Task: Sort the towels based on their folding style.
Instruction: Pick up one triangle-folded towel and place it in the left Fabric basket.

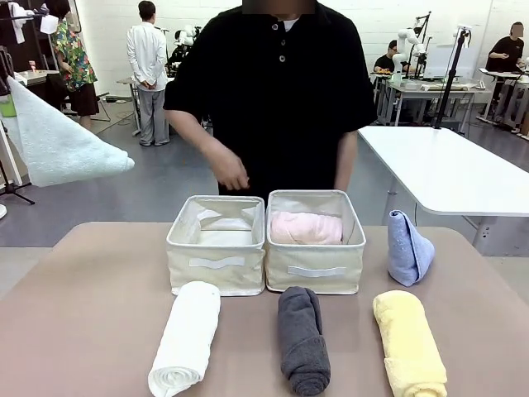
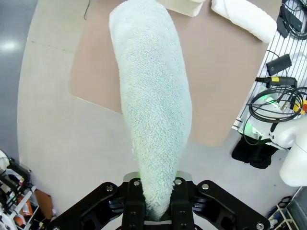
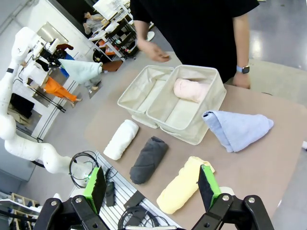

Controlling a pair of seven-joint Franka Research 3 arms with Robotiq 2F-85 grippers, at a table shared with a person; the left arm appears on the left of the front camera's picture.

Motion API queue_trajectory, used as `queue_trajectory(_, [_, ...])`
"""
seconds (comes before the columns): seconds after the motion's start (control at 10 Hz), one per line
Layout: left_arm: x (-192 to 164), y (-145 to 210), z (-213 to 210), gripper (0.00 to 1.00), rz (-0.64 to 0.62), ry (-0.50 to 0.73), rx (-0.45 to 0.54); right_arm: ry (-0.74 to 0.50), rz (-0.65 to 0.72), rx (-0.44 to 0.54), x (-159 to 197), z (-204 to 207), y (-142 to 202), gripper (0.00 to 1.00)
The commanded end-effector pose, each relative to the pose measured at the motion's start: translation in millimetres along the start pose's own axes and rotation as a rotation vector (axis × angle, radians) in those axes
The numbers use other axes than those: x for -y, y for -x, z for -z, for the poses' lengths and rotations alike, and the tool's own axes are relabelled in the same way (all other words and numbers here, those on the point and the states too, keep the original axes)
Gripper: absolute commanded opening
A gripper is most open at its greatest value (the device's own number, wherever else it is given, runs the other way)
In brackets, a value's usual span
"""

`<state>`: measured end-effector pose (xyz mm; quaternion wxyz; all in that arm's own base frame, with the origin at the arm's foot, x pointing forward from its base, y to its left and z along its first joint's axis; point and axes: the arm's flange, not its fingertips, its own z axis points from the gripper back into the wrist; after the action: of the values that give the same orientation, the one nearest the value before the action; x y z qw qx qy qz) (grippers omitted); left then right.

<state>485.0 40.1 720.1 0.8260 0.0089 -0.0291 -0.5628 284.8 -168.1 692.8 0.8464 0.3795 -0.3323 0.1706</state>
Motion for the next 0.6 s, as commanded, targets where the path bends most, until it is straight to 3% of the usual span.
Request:
queue_trajectory(0.0, [-1, 2, 1, 0.15, -0.004, 0.001, 0.000, -0.024, -0.010, 0.020, 0, 0, -1, 1.00])
queue_trajectory(0.3, [9, -12, 16, 0.15, 0.126, 0.060, -0.145, -0.024, -0.010, 0.020, 0, 0, -1, 1.00])
queue_trajectory(0.4, [15, 25, 0, 0.15, 0.072, 0.038, -0.268, -0.024, -0.010, 0.020, 0, 0, -1, 1.00])
queue_trajectory(0.5, [31, 76, -18, 0.15, 0.013, 0.002, -0.232, -0.024, -0.010, 0.020, 0, 0, -1, 1.00])
